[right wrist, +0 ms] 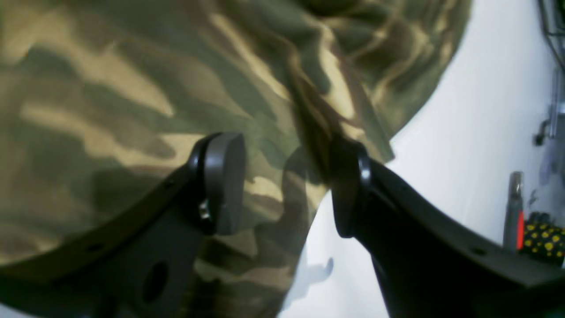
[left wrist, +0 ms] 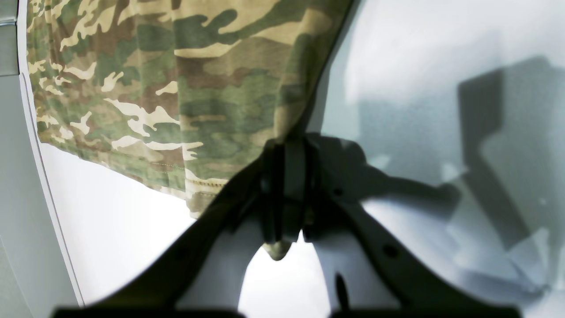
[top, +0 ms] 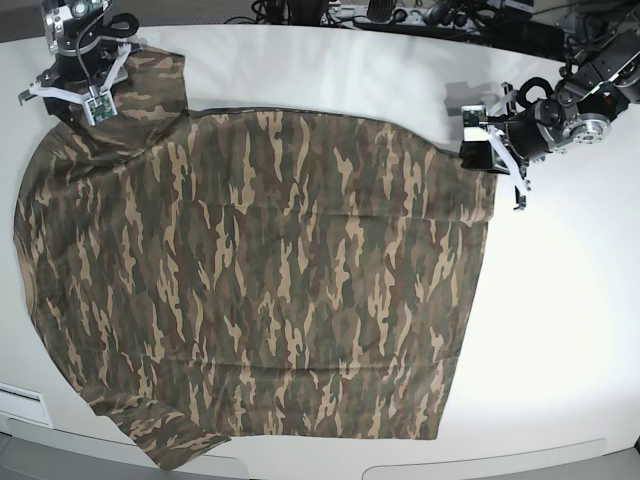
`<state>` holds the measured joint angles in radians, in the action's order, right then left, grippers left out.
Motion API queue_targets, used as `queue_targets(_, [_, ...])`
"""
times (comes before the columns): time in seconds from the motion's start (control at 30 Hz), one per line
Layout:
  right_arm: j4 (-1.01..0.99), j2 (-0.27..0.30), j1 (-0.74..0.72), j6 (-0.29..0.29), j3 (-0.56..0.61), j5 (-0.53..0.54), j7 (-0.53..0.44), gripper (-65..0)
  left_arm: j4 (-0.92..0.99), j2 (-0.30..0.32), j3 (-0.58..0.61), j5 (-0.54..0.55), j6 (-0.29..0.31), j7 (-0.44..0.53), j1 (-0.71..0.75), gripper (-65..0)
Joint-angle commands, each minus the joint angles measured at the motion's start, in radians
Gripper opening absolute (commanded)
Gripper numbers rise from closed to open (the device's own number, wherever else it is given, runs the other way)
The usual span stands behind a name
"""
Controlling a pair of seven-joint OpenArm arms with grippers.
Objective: Fold the T-shirt properly
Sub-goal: 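Lift the grasped shoulder corners and pull them apart to stretch the shirt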
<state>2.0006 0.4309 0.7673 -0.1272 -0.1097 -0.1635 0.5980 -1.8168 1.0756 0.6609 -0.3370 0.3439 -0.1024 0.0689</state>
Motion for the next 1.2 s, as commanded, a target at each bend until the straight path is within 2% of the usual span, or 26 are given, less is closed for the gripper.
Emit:
queue_targets(0.0, [-0.009, 0.008, 0.003, -0.012, -0.003, 0.008, 0.024, -31.6, 0.003, 0.019, 0.000, 0.001, 0.033, -0.030, 0.000, -65.0])
queue_targets(0.1, [-0.013, 0.010, -0.001, -0.013, -0.003, 0.008, 0.023, -32.5, 0.003, 0.019, 0.000, 0.001, 0.033, -0.030, 0.000, -65.0])
queue_targets(0.17, [-0.013, 0.015, 0.000, -0.012, -0.003, 0.007, 0.023, -36.1, 0.003, 0.019, 0.000, 0.001, 0.033, -0.029, 0.000, -65.0])
queue_targets(0.27, [-0.013, 0.016, 0.000, 0.000, -0.003, 0.006, 0.027, -52.2, 0.003, 0.019, 0.000, 0.001, 0.033, -0.029, 0.000, -65.0])
queue_targets(0.3, [-0.011, 0.016, 0.000, 0.002, -0.003, 0.006, 0.034, -53.4, 0.003, 0.019, 0.000, 0.001, 0.033, -0.029, 0.000, -65.0])
queue_targets(0.37, [0.008, 0.016, 0.000, 0.003, -0.003, 0.006, 0.060, -51.0, 0.003, 0.019, 0.000, 0.001, 0.033, -0.030, 0.000, -65.0])
queue_targets(0.4, [0.025, 0.016, 0.000, 0.003, -0.003, 0.006, 0.080, -47.4, 0.003, 0.019, 0.000, 0.001, 0.033, -0.030, 0.000, -65.0])
queue_targets(0.5, [0.086, 0.015, 0.002, 0.009, -0.003, 0.007, 0.114, -29.8, 0.003, 0.019, 0.000, 0.001, 0.033, -0.030, 0.000, -65.0])
queue_targets(0.57, [0.126, 0.016, 0.006, 0.035, -0.003, 0.003, 0.119, -25.1, 0.003, 0.019, 0.000, 0.000, 0.033, -0.030, 0.000, -65.0])
queue_targets(0.67, [0.161, 0.016, 0.005, 0.058, -0.003, -0.033, 0.121, -25.1, 0.003, 0.019, 0.000, 0.001, 0.033, -0.030, 0.000, -65.0])
queue_targets(0.87, [0.156, 0.022, 0.005, 0.064, -0.005, -0.066, 0.094, -25.1, 0.003, 0.019, 0.000, 0.001, 0.033, -0.029, 0.000, -65.0])
queue_targets(0.97, [0.156, 0.040, 0.002, 0.089, -0.009, -0.093, 0.084, -25.1, 0.003, 0.019, 0.000, 0.001, 0.033, -0.029, 0.000, -65.0])
queue_targets(1.1, [0.156, 0.055, 0.002, 0.090, -0.044, -0.094, 0.072, -25.2, 0.003, 0.019, 0.000, 0.001, 0.033, -0.030, 0.000, -65.0])
queue_targets(1.17, [0.156, 0.055, 0.002, 0.065, -0.071, -0.051, 0.072, -25.9, 0.003, 0.019, 0.000, 0.001, 0.033, -0.029, 0.000, -65.0])
